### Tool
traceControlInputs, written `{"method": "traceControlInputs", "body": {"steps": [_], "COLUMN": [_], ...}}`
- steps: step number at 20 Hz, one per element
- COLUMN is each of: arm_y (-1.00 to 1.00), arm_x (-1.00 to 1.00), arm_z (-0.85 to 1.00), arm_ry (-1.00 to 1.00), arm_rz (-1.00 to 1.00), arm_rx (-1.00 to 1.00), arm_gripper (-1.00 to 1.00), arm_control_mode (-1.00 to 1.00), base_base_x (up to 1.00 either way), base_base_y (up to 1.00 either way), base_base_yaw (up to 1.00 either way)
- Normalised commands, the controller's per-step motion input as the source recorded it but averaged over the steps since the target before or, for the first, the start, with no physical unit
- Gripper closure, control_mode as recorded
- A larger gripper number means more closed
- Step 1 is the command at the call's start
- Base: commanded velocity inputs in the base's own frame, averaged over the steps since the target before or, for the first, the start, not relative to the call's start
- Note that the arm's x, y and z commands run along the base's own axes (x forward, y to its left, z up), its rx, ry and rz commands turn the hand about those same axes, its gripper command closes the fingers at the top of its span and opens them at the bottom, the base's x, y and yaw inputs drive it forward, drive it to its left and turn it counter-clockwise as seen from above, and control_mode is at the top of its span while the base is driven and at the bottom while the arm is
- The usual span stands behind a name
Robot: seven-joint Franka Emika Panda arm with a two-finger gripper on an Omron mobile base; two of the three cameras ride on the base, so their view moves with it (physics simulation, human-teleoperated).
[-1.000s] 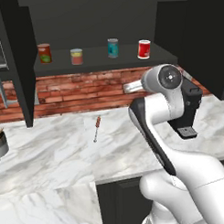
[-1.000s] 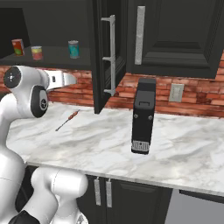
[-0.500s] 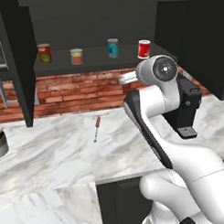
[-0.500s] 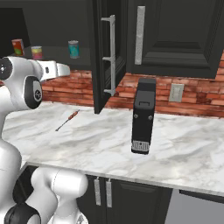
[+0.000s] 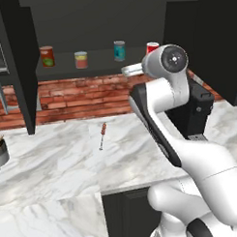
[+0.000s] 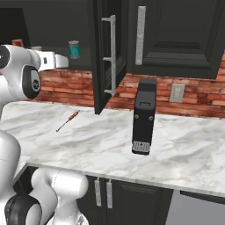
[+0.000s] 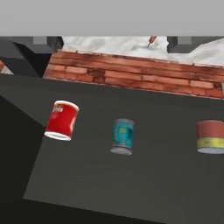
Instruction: Stack two cans on top of the other two cans in the cabinet.
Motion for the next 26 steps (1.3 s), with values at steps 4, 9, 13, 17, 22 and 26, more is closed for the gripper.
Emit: {"method": "traceControlInputs", "body": {"steps": [4, 9, 13, 17, 22, 26], "arm_y": [0.0, 0.0, -0.04, -0.05, 0.0, 0.0], "arm_x": [0.14, 0.2, 0.23, 0.28, 0.33, 0.36], "arm_z": [0.15, 0.04, 0.0, 0.0, 0.0, 0.0], "arm_ry": [0.0, 0.0, 0.0, 0.0, 0.0, 0.0], "arm_rz": [0.0, 0.0, 0.0, 0.0, 0.0, 0.0], "arm_rx": [0.09, 0.13, 0.1, 0.11, 0.1, 0.05], "arm_gripper": [-1.0, -1.0, -1.0, -1.0, -1.0, -1.0], "arm_control_mode": [-1.0, -1.0, -1.0, -1.0, -1.0, -1.0], "base_base_x": [0.0, 0.0, 0.0, 0.0, 0.0, 0.0], "base_base_y": [0.0, 0.0, 0.0, 0.0, 0.0, 0.0], "base_base_yaw": [0.0, 0.0, 0.0, 0.0, 0.0, 0.0]}}
